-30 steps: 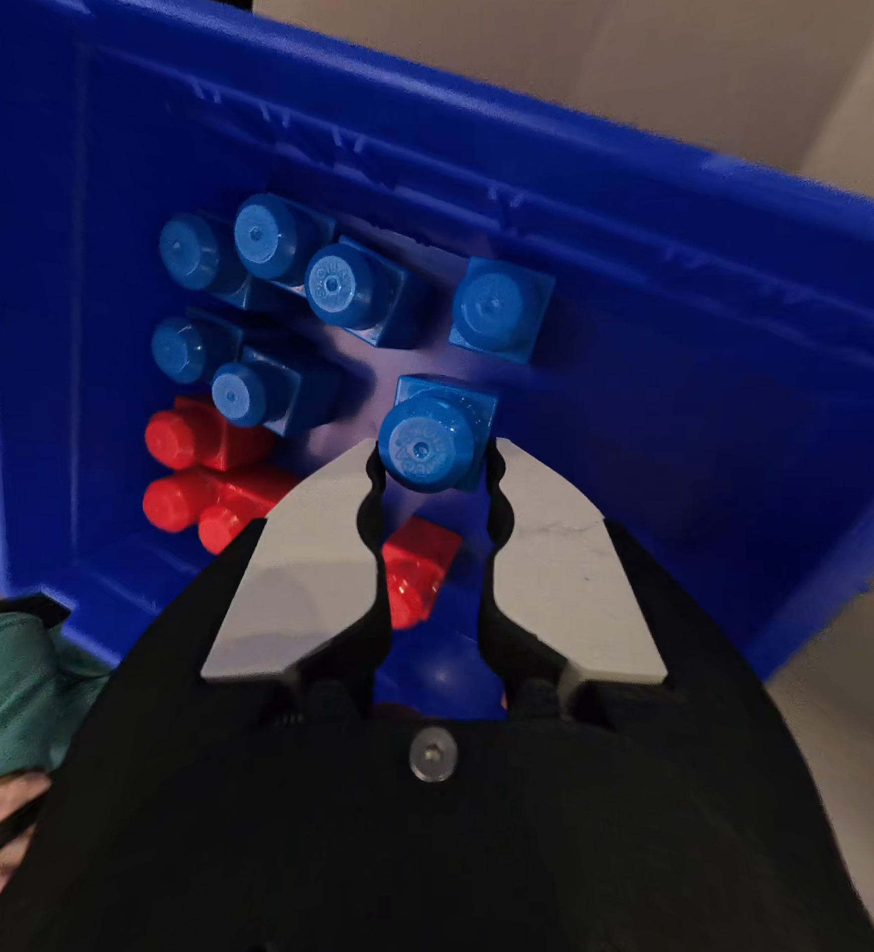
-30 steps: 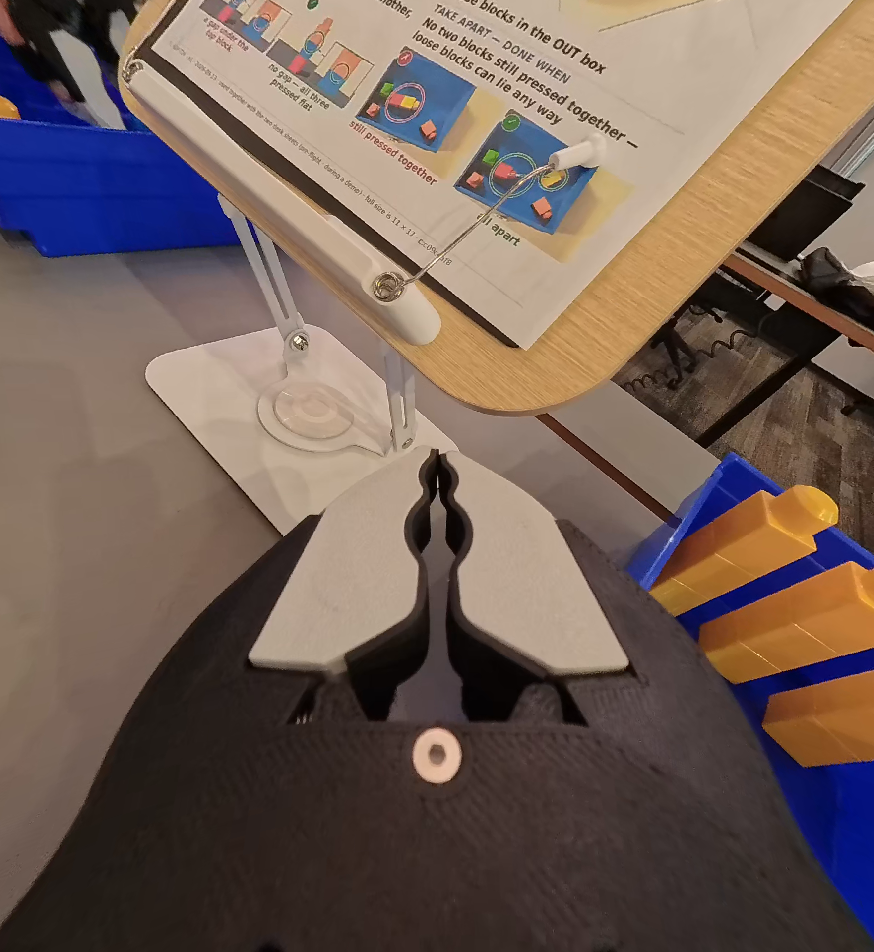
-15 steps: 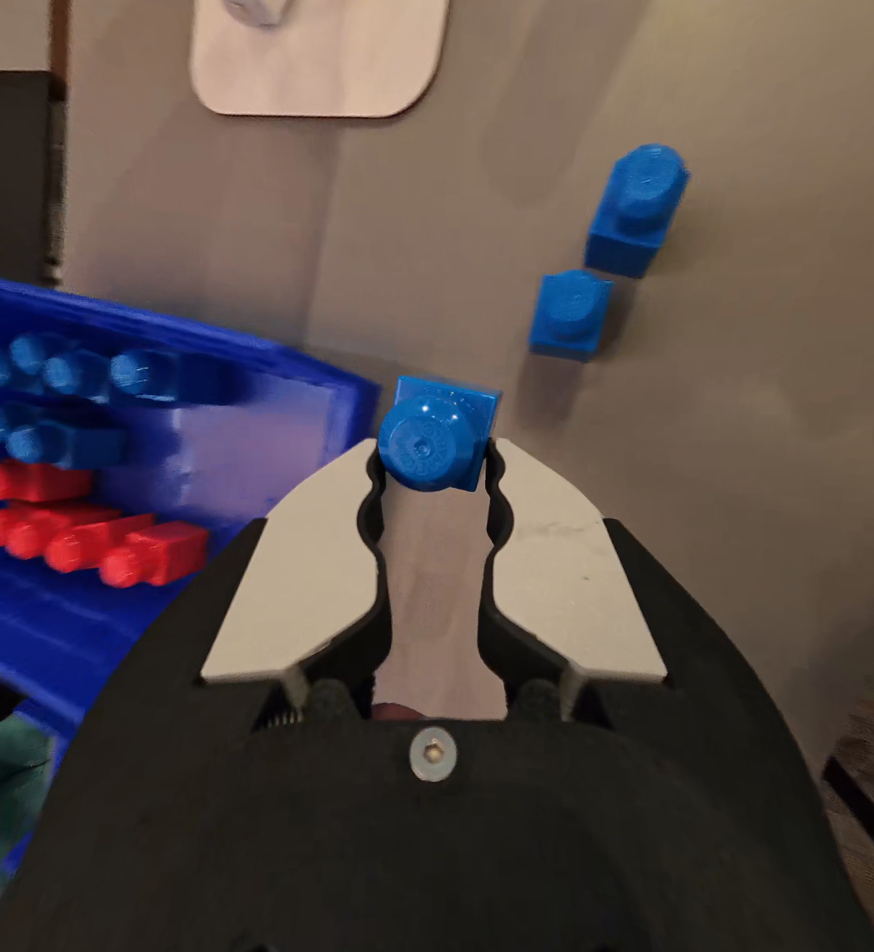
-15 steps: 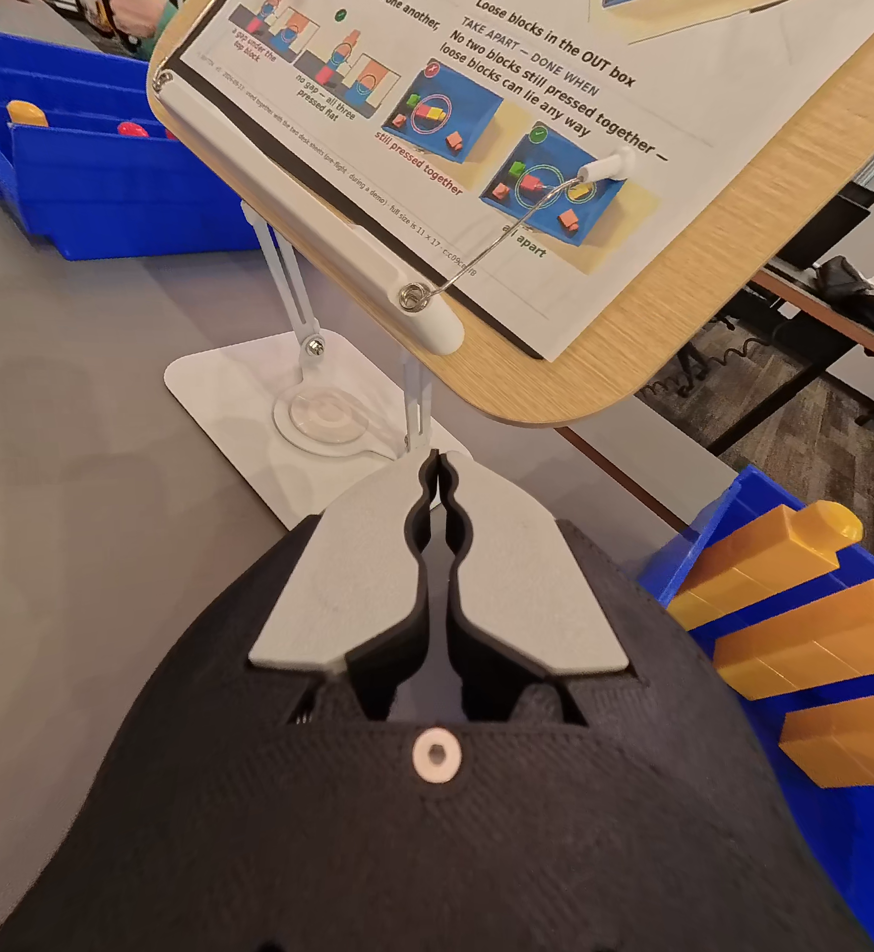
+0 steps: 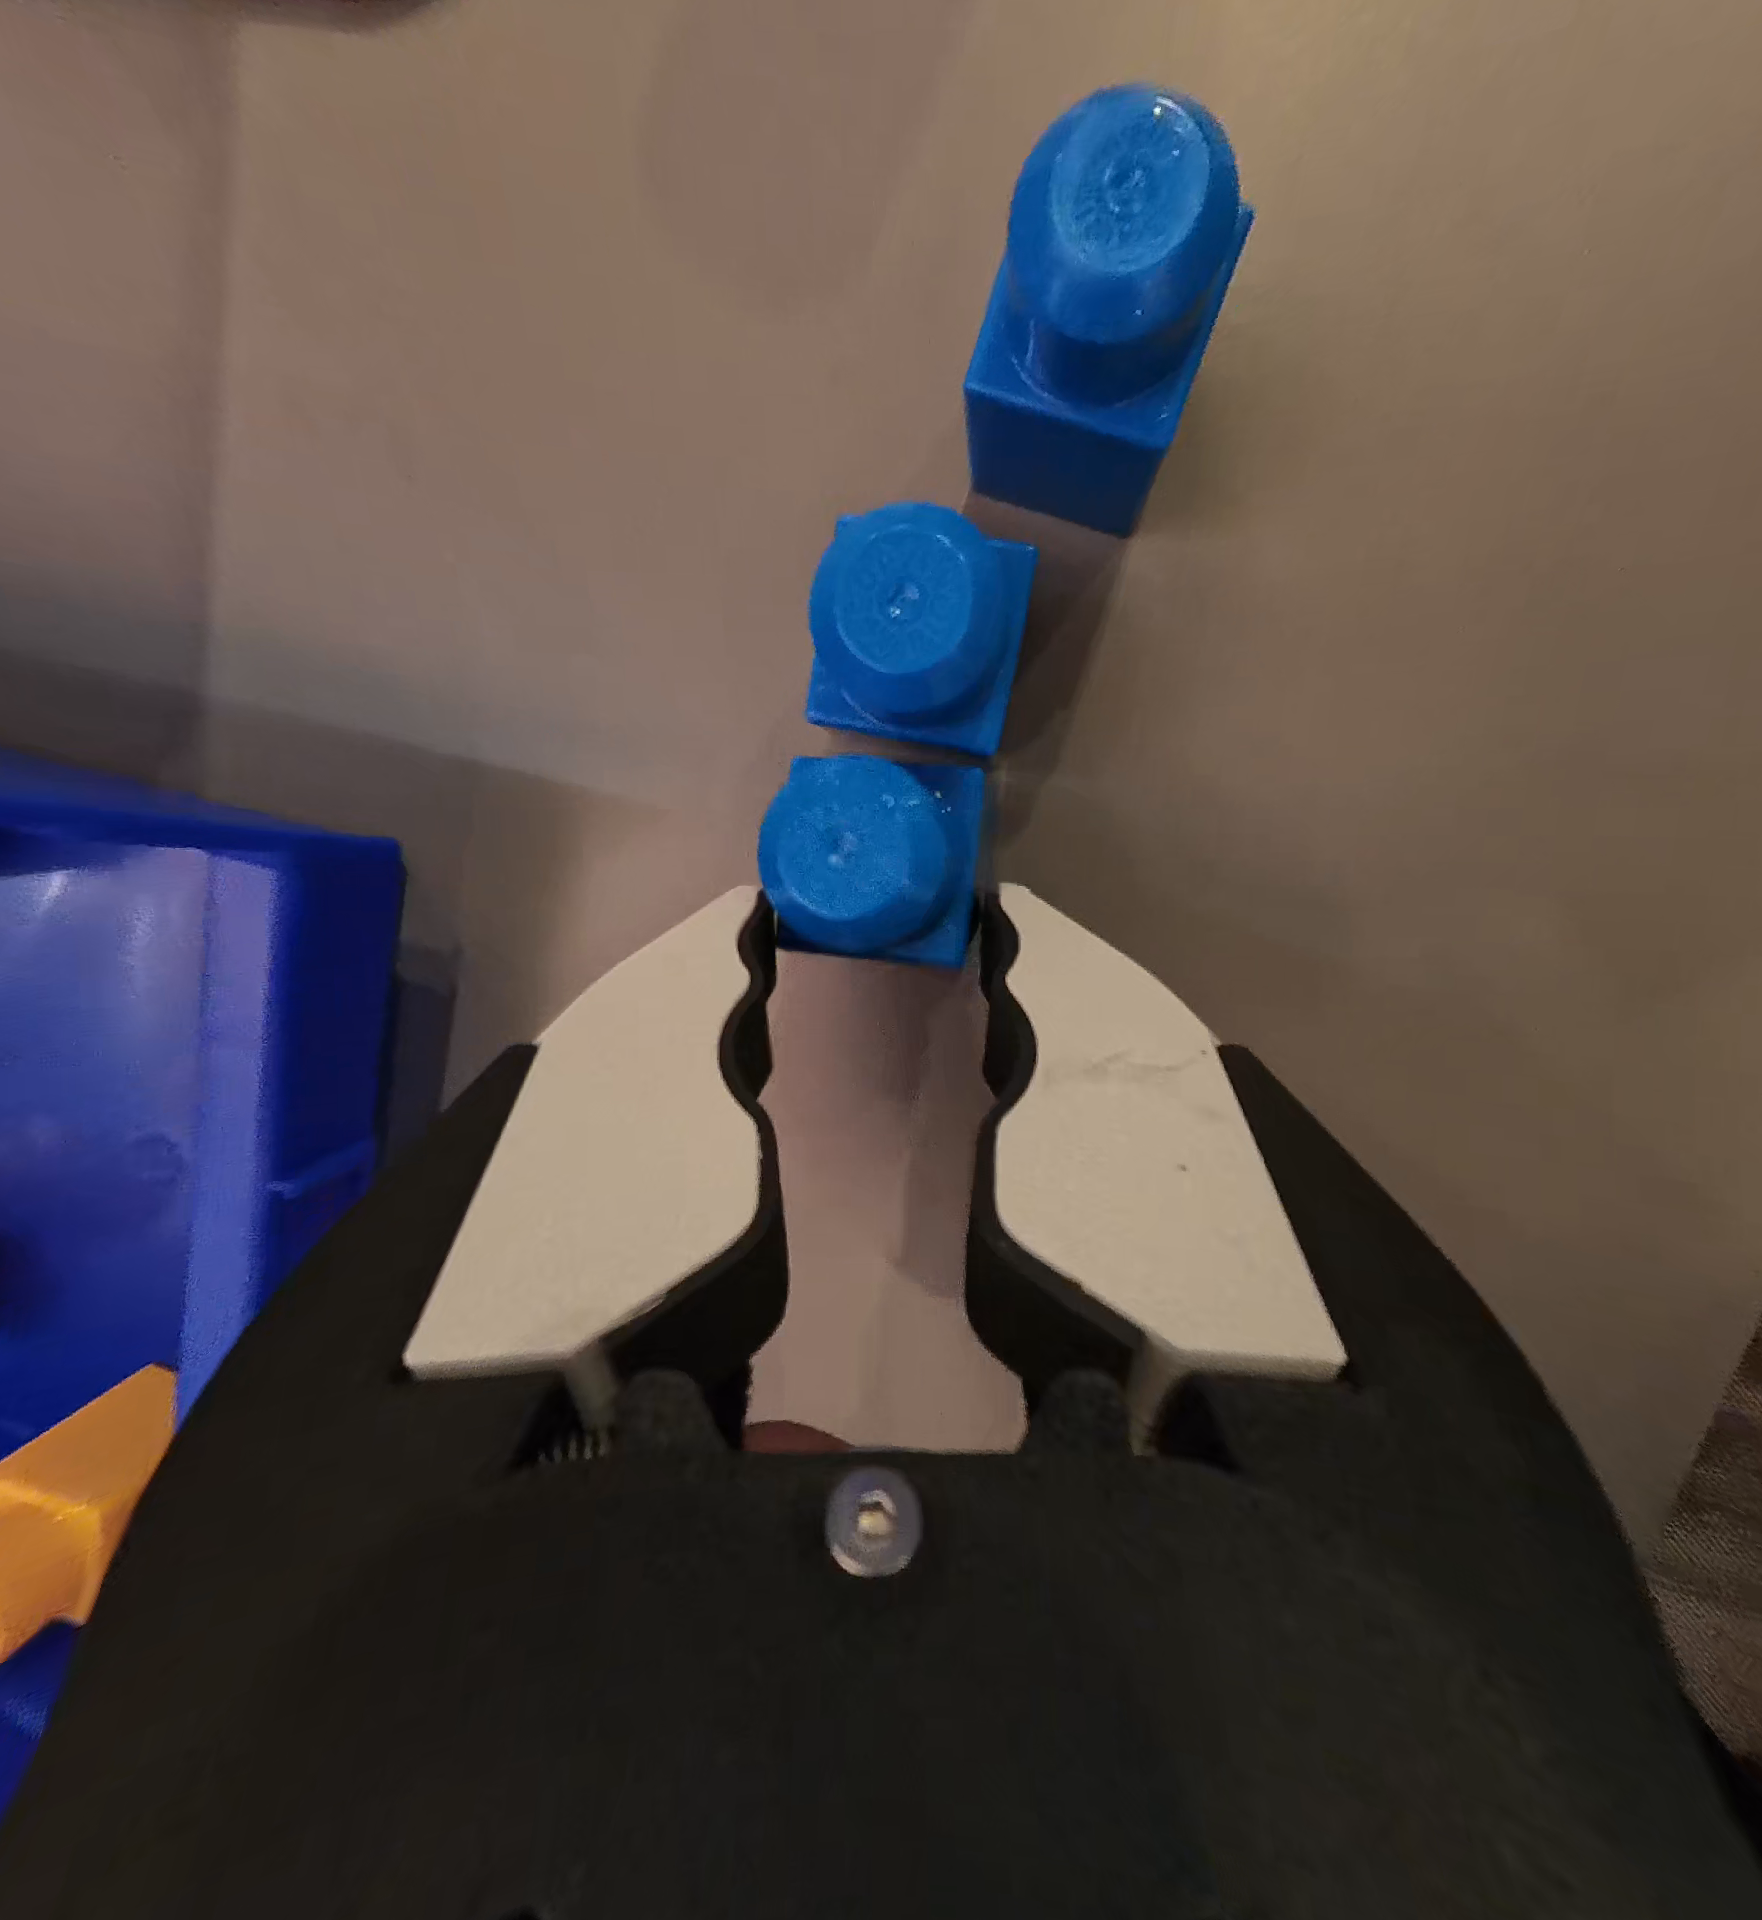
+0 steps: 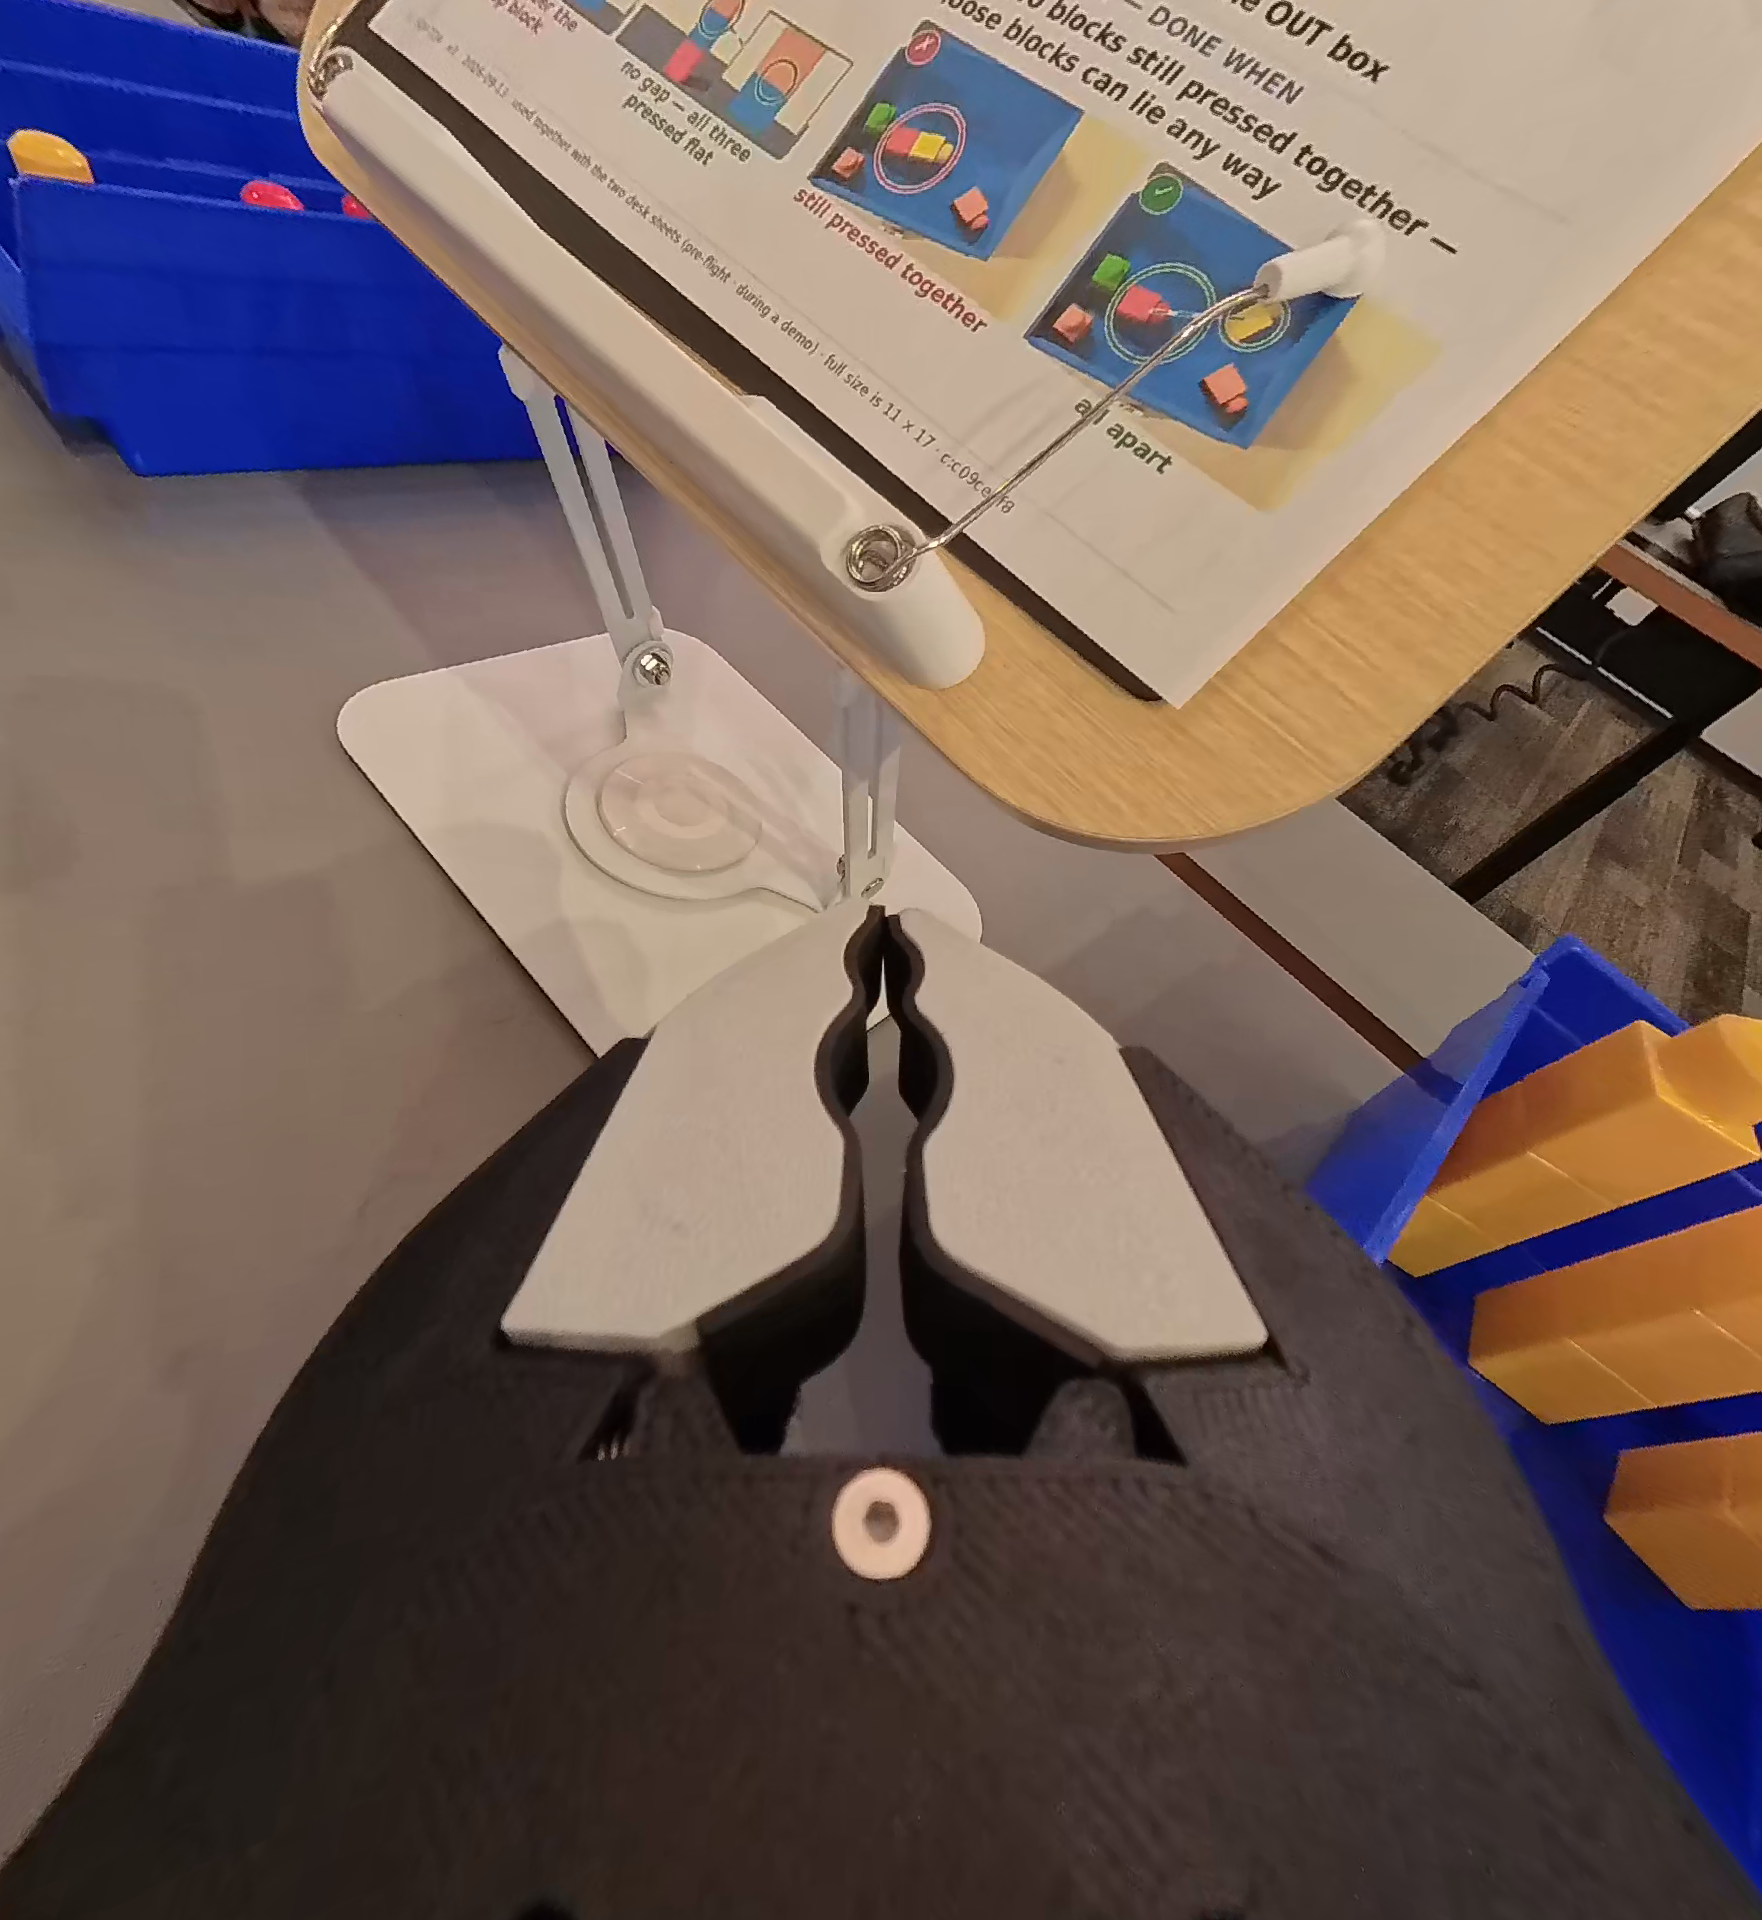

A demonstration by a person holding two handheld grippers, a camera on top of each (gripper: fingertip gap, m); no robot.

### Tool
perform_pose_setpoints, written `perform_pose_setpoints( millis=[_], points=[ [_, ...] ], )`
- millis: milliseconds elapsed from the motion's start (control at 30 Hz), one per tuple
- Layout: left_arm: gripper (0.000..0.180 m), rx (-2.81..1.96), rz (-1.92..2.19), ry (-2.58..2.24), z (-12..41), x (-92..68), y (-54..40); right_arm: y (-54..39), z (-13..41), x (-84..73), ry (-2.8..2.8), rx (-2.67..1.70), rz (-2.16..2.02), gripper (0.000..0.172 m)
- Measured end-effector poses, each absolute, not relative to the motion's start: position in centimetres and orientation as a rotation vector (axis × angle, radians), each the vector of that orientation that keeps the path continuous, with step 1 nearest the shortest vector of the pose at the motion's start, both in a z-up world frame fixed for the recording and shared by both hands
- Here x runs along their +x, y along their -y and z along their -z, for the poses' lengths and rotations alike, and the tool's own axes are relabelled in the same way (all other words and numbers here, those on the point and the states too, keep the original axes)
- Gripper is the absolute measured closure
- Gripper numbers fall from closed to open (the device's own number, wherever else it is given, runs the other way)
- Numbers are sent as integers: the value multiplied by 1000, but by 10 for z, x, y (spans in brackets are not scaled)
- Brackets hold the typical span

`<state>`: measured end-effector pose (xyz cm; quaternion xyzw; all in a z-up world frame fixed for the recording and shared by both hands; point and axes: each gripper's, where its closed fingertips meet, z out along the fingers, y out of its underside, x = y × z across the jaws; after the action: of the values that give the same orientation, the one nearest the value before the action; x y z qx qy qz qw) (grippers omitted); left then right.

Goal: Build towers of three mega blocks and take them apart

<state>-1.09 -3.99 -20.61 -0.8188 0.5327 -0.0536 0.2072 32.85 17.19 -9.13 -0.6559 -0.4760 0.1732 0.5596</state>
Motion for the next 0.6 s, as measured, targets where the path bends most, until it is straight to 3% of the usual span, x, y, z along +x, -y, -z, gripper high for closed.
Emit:
perform_pose_setpoints(
  millis=[67, 200, 600],
  points=[
    [126, -2268, 153, -1454, 209, -10, 39, -171, 91, 328, 1126, -1542, -412, 172],
    [113, -2255, 189, -1399, 210, -14, 43, -166, 89, 322, 1139, -1521, -428, 172],
    [115, -2202, 395, -1233, 227, -9, 42, -126, 106, 271, 1286, -1492, -498, 172]
  ],
)
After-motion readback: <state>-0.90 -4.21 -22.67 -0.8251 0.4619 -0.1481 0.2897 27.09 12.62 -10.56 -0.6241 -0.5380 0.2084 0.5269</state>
